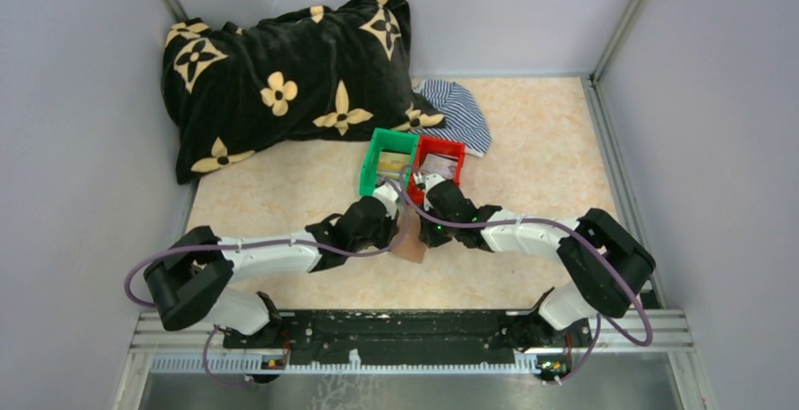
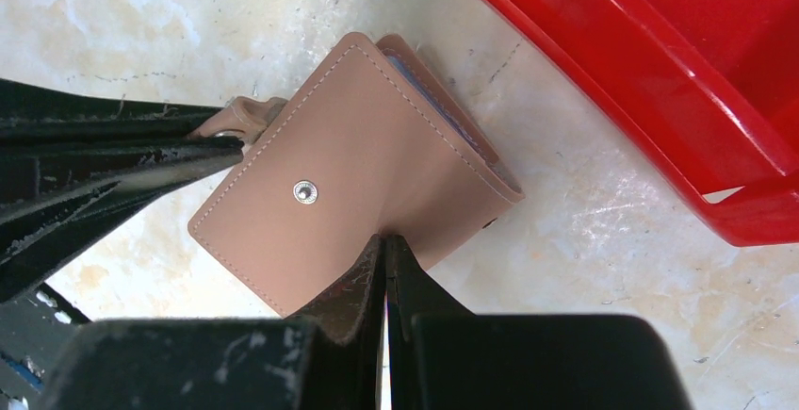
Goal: Take the credit cards out of the card holder
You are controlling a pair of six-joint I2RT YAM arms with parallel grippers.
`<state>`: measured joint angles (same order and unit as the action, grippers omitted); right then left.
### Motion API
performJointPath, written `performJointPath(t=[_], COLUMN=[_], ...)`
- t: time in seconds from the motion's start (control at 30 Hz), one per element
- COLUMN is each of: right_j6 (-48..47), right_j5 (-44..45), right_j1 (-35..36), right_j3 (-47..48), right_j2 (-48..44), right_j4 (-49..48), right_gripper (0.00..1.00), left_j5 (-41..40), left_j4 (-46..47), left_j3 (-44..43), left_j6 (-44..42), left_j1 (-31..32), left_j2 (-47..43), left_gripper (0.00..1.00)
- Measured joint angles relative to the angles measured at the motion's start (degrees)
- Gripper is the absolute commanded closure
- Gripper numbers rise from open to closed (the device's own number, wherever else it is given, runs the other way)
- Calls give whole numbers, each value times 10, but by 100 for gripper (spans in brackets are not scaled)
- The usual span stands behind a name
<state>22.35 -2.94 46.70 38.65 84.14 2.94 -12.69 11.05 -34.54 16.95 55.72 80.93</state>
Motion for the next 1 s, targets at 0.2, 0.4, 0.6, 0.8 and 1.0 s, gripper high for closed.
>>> performJointPath(t=[0.2,0.4,0.6,0.8,1.0], right_j6=[0,-2,-12,-18,-28], right_j5=[-2,-3,0,1,4], right_j1=[-1,-4,-7,-7,-7], right_j3=[0,0,-4,-3,0], right_j2=[0,0,0,-6,-21], right_j4=[0,5,43,58,79], right_gripper=[100,100,100,100,100], left_j5=[-19,-52,-97,-125,-154], left_j4=[-40,-103,-173,-208,-226], left_j3=[1,7,12,23,23], left_j6=[41,132,210,246,250], left_j1=[-12,-12,-15,-15,-15], left_j2=[-15,-31,-37,-67,-148], left_gripper=[100,88,12,5,8])
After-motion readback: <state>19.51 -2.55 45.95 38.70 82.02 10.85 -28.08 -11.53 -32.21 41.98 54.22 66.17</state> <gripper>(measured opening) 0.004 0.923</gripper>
